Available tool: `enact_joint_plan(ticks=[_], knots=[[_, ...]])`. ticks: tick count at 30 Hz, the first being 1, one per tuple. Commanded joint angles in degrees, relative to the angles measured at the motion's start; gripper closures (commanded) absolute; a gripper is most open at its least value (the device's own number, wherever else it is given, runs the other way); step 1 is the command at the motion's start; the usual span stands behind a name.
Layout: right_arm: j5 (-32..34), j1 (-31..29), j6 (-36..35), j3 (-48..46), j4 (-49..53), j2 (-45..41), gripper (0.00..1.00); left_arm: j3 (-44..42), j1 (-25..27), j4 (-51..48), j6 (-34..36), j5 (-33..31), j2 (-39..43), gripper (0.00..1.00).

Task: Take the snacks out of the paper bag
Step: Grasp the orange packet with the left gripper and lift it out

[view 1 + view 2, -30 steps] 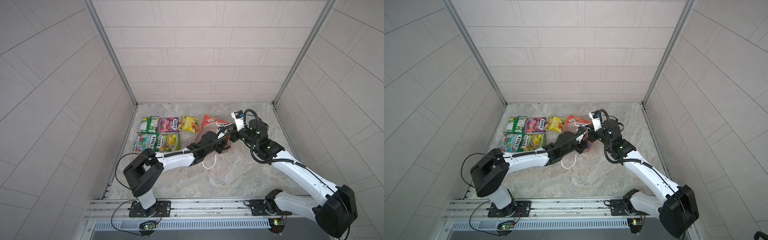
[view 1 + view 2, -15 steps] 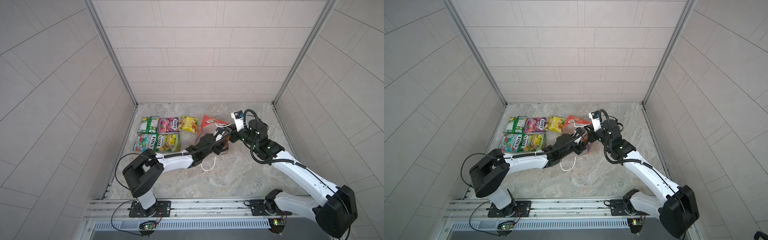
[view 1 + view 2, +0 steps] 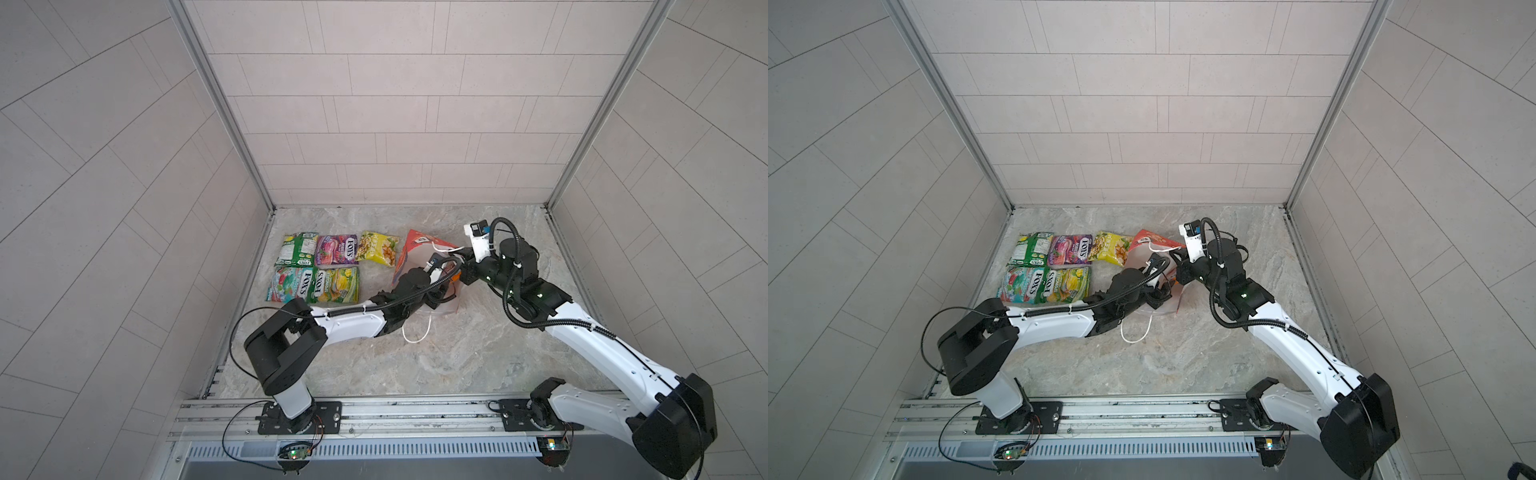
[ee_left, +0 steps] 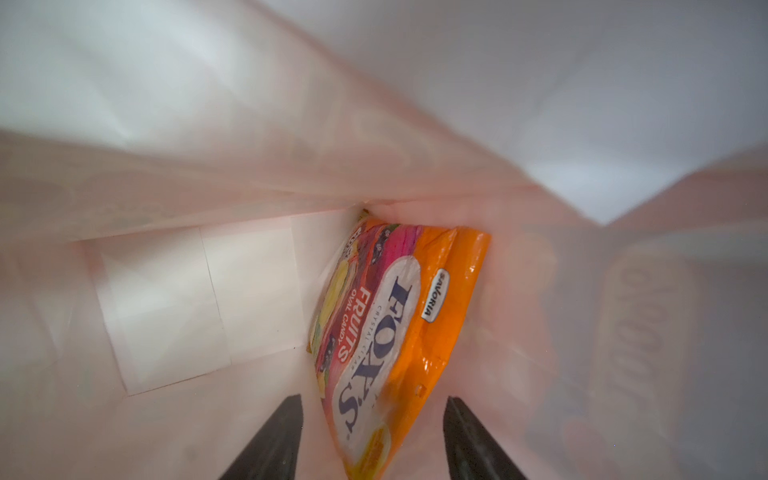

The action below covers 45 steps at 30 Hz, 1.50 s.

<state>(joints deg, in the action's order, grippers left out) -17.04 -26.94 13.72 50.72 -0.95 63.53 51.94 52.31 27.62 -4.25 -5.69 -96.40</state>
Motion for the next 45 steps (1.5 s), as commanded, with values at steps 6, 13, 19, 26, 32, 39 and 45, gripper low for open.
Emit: enact_joint_plan(ticks=[6, 13, 19, 26, 32, 39, 45], knots=[[-3.00, -0.02, 1.14, 1.06, -2.65, -1.83, 1.00, 4.33, 0.21, -2.05, 1.22, -0.02, -3.40, 0.38], [-4.50, -0.04, 1.85, 1.14, -3.52, -1.34, 1.00, 6.37, 0.18, -2.33, 2.71, 2.67, -5.87, 0.34], [-4.77, 0.00, 1.97, 0.97, -4.06, -0.98, 1.00, 7.86, 0.17, -3.35, 2.93, 5.23, -8.85, 0.34], [-4.85, 0.04, 1.96, 0.17, -4.44, -1.21, 1.00, 9.33, 0.20, -4.24, 3.80, 4.29, -11.19, 0.56], [-3.91, 0.12, 1.41, 0.03, -3.99, -0.96, 1.00, 9.06, 0.22, -4.49, 4.20, 4.20, -9.82, 0.76], [-2.88, 0.31, 1.35, -0.05, -3.38, -0.51, 1.00, 8.89, 0.24, -4.66, 4.58, 3.67, -8.26, 0.84], [-1.17, 0.83, 1.42, -0.18, -3.09, 0.08, 1.00, 8.23, 0.23, -4.44, 4.94, 3.73, -5.90, 0.86]])
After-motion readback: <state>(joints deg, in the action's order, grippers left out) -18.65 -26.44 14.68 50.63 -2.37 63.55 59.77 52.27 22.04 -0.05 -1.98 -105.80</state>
